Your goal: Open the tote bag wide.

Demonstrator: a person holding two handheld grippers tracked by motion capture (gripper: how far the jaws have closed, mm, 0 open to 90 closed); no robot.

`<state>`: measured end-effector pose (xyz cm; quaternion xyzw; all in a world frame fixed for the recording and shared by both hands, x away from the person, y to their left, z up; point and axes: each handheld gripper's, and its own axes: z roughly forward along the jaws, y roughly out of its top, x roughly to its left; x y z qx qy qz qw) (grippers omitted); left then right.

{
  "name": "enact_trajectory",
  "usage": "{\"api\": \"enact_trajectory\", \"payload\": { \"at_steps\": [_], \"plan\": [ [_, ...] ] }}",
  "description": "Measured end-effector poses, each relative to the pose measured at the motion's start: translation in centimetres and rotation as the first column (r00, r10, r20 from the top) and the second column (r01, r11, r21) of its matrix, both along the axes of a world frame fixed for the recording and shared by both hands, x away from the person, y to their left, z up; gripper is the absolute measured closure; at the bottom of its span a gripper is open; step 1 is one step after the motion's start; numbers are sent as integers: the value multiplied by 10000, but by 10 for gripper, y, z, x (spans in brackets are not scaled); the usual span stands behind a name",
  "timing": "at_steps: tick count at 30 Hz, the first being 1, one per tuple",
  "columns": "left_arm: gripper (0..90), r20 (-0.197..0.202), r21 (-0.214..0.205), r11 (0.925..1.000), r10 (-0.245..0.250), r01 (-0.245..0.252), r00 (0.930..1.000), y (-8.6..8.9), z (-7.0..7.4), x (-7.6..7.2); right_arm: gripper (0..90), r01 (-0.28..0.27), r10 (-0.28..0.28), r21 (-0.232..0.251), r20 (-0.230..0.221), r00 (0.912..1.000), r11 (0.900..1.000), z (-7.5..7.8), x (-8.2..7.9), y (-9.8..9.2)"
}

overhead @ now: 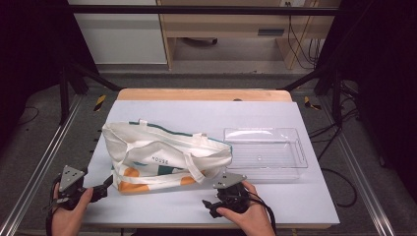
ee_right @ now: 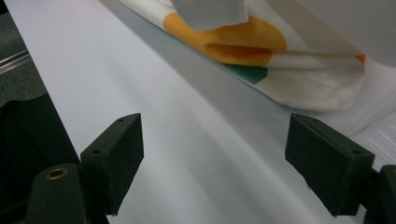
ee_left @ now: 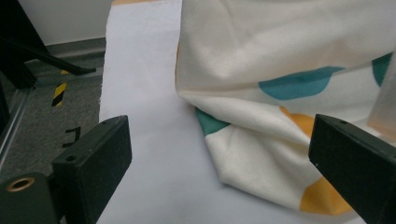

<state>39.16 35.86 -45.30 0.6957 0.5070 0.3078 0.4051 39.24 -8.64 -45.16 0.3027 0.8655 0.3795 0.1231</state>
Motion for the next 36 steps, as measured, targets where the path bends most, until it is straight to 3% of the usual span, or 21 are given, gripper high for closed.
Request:
{"api": "enact_trajectory", "payload": {
  "at_steps": [11, 13, 16, 21, 24, 25, 27, 29, 30, 33, 34, 36],
  "plan": [
    [58, 363, -88, 9999, -116, 120, 9993, -1, 5, -3, 173, 92, -103, 390, 281, 9996, 9992, 11, -8, -10],
    [58, 510, -272, 9996, -60, 74, 9987, 0, 7, -6, 176, 129, -146, 467, 355, 9993, 9988, 14, -10, -11],
    [58, 578, -337, 9994, -71, 91, 9983, 2, 10, -8, 206, 168, -196, 507, 550, 9983, 9986, 17, -11, -13],
    [74, 936, -393, 9990, -173, 211, 9955, 4, 20, -12, 328, 281, -363, 829, 985, 9945, 9962, 31, -15, -19],
    [121, 1021, -403, 9980, -439, 482, 9938, 3, 32, -9, 394, 82, -203, 910, 1335, 9908, 9958, 50, -18, -26],
    [121, 1034, -374, 9977, -530, 572, 9932, 2, 38, -6, 394, 82, -203, 910, 1335, 9908, 9958, 50, -18, -26],
    [152, 1034, -71, 9965, -816, 828, 9913, -1, 50, 1, 438, 12, -144, 900, 1454, 9893, 9959, 61, -16, -29],
    [170, 1199, 63, 9948, -1020, 1020, 9875, -4, 70, 15, 478, -71, -142, 1270, 1662, 9860, 9919, 77, -8, -29],
    [179, 1199, 63, 9948, -1020, 1020, 9875, -4, 70, 15, 478, -71, -142, 1270, 1662, 9860, 9919, 77, -8, -29],
    [202, 1392, 395, 9894, -1438, 1396, 9798, -8, 94, 30, 500, -206, -47, 1264, 1966, 9805, 9918, 97, 8, -20],
    [205, 1474, 496, 9839, -1773, 1717, 9731, -11, 108, 41, 504, -278, 14, 1249, 2065, 9784, 9918, 102, 11, -16],
    [220, 1448, 481, 9813, -1917, 1866, 9707, -13, 114, 47, 509, -349, 85, 1189, 2157, 9764, 9923, 107, 15, -12]
  ]
}}
